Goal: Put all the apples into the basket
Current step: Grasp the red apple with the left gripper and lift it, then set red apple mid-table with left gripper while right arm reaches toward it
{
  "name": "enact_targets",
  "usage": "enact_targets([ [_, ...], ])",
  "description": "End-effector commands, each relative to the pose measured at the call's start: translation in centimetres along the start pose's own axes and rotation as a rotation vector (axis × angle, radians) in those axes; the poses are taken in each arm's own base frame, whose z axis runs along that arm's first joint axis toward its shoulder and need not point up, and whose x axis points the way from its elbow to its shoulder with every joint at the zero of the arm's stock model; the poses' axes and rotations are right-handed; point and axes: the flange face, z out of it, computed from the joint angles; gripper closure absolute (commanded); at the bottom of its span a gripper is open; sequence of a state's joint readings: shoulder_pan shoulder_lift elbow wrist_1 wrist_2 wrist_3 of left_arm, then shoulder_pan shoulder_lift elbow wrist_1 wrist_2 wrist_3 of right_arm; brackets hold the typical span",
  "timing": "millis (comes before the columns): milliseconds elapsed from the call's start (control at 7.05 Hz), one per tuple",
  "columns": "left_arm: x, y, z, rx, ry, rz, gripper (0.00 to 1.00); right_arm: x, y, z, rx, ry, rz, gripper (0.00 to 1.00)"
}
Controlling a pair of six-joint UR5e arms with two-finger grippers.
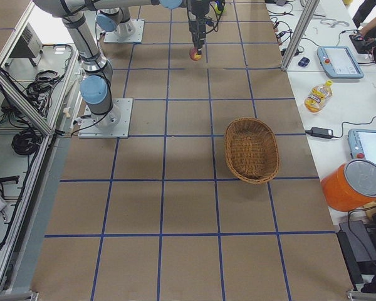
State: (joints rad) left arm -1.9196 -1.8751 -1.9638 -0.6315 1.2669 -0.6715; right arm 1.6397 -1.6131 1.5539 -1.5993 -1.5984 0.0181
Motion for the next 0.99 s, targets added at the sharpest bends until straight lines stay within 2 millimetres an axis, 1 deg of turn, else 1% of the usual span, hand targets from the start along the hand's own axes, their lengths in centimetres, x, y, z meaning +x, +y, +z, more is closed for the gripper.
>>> enact_targets([
  [0,3.1,4.3,5.5,-0.053,0.014,-0.036,0.94,0.0,0.0,0.0,0.0,0.0,0.0,0.0],
  [142,2.5,3.9,6.6,-0.038,-0.021,-0.038,0.64,-0.1,0.0,0.0,0.001,0.0,-0.001,0.0],
  [284,1.9,3.6,7.0,0.004,-0.07,-0.063,0.01,-0.1,-0.4,-0.6,0.015,-0.005,0.002,0.0],
  [426,2.5,2.7,4.7,0.071,-0.061,-0.042,0.0,0.0,-0.4,-0.6,0.015,-0.003,0.004,0.0],
  [567,1.8,-0.5,1.6,0.193,-0.121,-0.021,0.0,-0.1,-0.4,-0.5,0.012,-0.003,0.0,0.0],
  [709,0.5,-4.7,-1.9,0.174,-0.184,0.014,0.0,-0.5,-0.6,0.7,-0.012,-0.027,0.038,0.0],
  [851,-2.3,-8.0,-5.5,0.132,-0.247,0.146,0.0,-1.0,-1.4,2.4,-0.046,-0.042,0.078,0.0],
])
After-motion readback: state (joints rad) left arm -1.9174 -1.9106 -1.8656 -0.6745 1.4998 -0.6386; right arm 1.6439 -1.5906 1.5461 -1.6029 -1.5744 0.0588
